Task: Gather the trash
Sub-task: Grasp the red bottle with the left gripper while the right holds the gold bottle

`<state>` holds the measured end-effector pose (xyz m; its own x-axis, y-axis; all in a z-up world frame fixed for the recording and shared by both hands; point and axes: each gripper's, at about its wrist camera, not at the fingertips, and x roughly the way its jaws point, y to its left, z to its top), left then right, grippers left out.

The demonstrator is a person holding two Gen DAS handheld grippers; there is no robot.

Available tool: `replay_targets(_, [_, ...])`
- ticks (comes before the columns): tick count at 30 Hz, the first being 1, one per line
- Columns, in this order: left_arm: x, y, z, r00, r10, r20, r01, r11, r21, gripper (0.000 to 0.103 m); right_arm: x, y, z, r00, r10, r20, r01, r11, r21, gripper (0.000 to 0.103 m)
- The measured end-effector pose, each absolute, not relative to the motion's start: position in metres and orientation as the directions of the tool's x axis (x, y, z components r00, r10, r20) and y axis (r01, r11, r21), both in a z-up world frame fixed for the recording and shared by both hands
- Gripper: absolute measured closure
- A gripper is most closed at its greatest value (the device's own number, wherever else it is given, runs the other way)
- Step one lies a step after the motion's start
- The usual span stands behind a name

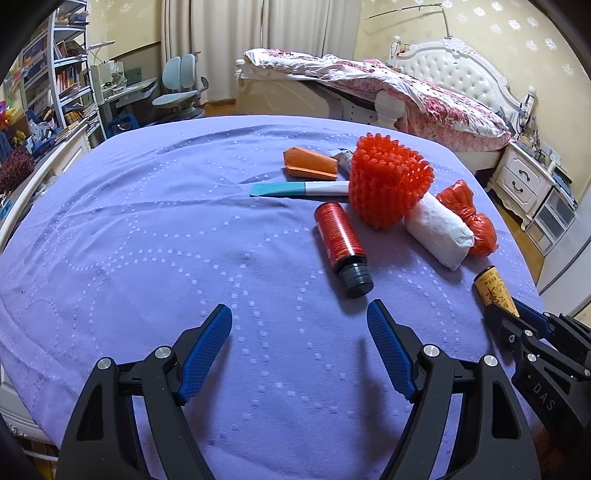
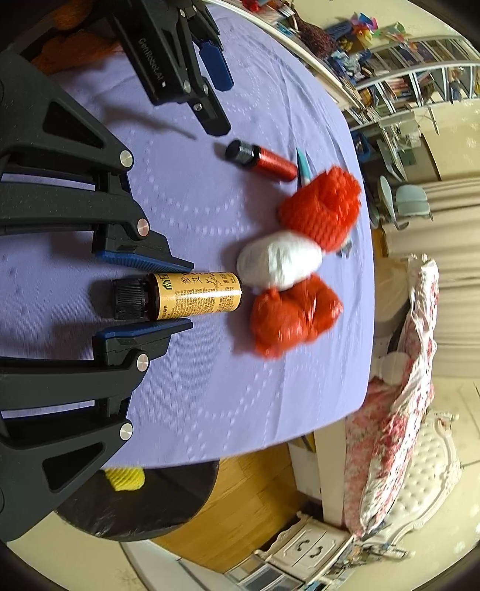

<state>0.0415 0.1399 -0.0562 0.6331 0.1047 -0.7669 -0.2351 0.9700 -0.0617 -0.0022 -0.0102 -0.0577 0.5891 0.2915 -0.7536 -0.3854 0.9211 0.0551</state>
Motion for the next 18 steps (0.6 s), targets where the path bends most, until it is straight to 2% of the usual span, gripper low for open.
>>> replay_targets(14, [0.073,0.131,-0.056,0.638,0.110,-0.762,-0.236,0.970,-0.058,0.028,0.028,-0.032,-0.059,0.609,0.256,-0.751,-0.310,0.948,0.072,0.079])
replay_targets(18, [0.082,0.131,-0.058,0.629,0.108,-0.770,-0.239,0.969,-0.059,0.039,0.033,-0.036,-0.059,0.605,0.260,-0.752,-0.304,0.949,0.083,0.079])
